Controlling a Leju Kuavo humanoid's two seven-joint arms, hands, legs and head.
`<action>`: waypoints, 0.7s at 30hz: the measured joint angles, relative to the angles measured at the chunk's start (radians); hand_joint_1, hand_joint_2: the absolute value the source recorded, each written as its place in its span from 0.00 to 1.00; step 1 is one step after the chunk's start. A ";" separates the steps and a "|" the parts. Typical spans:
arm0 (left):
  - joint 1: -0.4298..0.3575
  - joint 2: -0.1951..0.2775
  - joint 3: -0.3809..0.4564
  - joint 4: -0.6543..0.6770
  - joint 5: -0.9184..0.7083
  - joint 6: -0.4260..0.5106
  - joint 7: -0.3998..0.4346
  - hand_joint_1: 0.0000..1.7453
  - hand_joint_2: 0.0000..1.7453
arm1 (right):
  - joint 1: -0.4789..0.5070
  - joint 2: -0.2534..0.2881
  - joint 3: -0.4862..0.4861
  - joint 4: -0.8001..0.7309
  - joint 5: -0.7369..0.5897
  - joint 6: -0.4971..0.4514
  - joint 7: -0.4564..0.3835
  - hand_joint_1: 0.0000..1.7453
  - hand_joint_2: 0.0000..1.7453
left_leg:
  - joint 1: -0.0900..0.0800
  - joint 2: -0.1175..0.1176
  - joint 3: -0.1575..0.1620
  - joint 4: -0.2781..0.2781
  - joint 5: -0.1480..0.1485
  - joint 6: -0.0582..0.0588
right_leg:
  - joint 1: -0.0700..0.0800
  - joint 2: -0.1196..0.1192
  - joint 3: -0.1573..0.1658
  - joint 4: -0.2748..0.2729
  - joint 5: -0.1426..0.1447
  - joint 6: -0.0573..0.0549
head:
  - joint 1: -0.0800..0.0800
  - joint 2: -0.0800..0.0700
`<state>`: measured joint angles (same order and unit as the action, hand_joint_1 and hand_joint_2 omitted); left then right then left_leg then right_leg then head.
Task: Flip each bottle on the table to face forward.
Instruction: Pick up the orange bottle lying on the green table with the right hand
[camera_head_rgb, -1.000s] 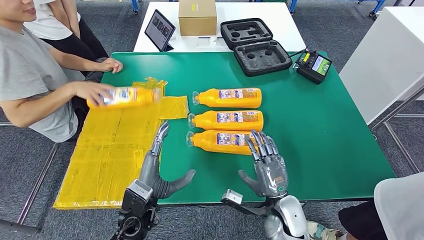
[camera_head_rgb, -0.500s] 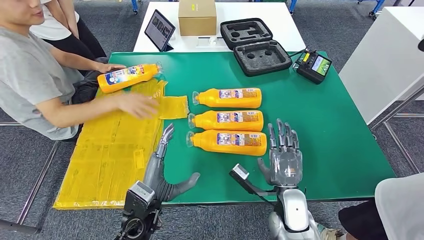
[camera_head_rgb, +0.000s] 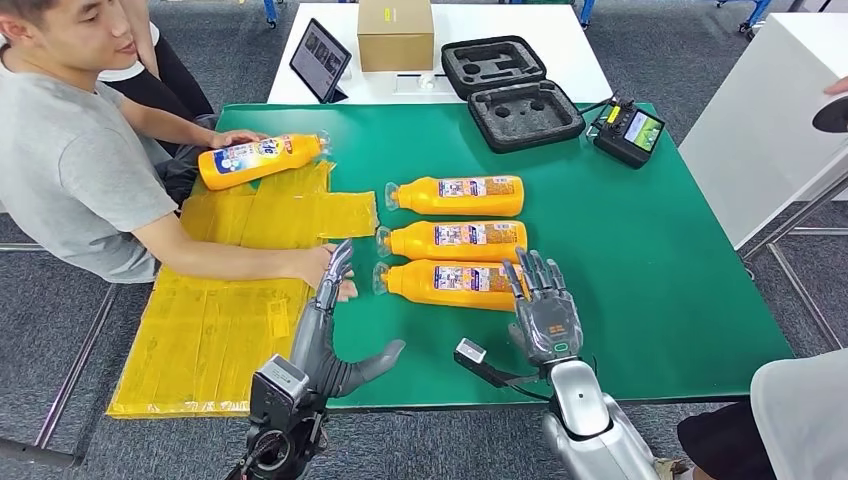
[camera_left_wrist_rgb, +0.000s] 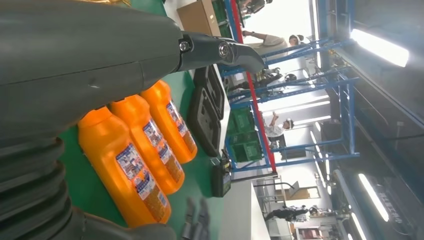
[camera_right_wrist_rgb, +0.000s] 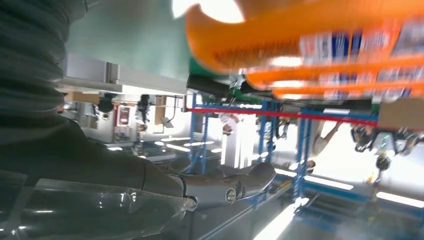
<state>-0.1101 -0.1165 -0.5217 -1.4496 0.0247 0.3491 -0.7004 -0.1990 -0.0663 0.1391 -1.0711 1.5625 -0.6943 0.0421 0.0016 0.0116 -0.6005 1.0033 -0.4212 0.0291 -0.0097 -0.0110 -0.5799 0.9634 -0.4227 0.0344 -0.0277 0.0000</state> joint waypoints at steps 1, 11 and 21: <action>-0.003 -0.001 -0.002 0.001 0.001 0.000 0.000 0.00 1.00 | -0.008 0.001 -0.002 0.019 0.001 0.000 -0.007 0.00 1.00 | 0.000 0.000 0.000 0.000 0.000 0.000 | 0.000 0.000 0.000 0.000 0.000 0.000 | 0.000 0.000; -0.019 -0.006 -0.016 0.010 0.003 0.001 0.000 0.00 1.00 | -0.048 0.022 -0.012 0.106 0.001 0.000 -0.048 0.00 1.00 | 0.000 0.000 0.000 0.000 0.000 0.000 | 0.000 0.000 0.000 0.000 0.000 0.000 | 0.000 0.000; -0.030 -0.015 -0.021 0.025 0.002 0.001 0.000 0.00 1.00 | -0.078 0.071 -0.019 0.173 -0.004 0.000 -0.093 0.00 1.00 | 0.000 0.000 0.000 0.000 0.000 0.000 | 0.000 0.000 0.000 0.000 0.000 0.000 | 0.000 0.000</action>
<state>-0.1405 -0.1320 -0.5431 -1.4245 0.0271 0.3496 -0.7004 -0.2766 0.0047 0.1202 -0.8979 1.5586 -0.6943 -0.0511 0.0015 0.0116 -0.6006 1.0034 -0.4211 0.0291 -0.0098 -0.0110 -0.5800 0.9635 -0.4227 0.0345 -0.0278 0.0000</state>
